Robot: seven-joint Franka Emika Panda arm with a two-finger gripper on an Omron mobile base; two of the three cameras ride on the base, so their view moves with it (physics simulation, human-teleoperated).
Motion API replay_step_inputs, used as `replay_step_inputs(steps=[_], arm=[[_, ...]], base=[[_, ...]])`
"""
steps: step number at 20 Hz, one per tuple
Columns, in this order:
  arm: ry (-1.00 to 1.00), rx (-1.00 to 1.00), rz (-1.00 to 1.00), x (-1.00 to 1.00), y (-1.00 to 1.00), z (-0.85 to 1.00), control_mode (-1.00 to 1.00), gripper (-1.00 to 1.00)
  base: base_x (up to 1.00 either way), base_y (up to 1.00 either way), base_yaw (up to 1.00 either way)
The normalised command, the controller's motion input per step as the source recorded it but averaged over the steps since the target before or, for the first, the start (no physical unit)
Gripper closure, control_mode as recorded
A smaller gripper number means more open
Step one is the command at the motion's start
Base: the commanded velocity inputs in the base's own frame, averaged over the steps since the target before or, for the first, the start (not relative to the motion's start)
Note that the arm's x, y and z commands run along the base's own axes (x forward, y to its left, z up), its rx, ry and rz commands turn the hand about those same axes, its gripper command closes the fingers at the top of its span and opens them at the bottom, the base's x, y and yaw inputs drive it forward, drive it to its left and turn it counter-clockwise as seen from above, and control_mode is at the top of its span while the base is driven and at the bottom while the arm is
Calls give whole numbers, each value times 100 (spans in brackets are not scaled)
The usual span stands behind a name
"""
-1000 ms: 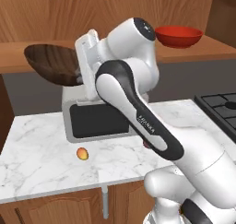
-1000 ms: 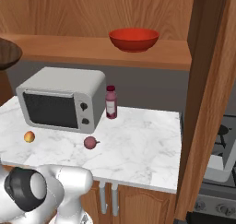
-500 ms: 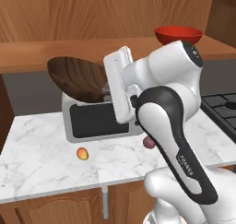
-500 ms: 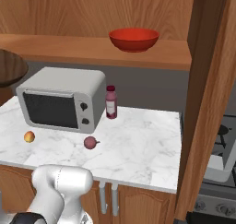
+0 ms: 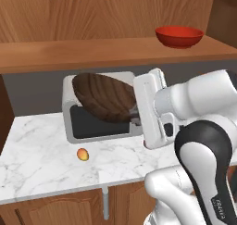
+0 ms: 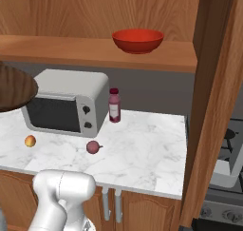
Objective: Pick both bowls and place them on the counter. Then place the mango in one bowl and place the onion in the other bowl.
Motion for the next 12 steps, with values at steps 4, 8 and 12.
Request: replay_step_inputs(steps=[4,8,12], arm=[[0,0,-10,-24,-48,-30,-100,100],[0,0,-14,-6,-42,-42,-100,100],[3,0,-11,6,-35,-46,-100,100]], base=[[0,0,0],[0,0,0],[0,0,0]])
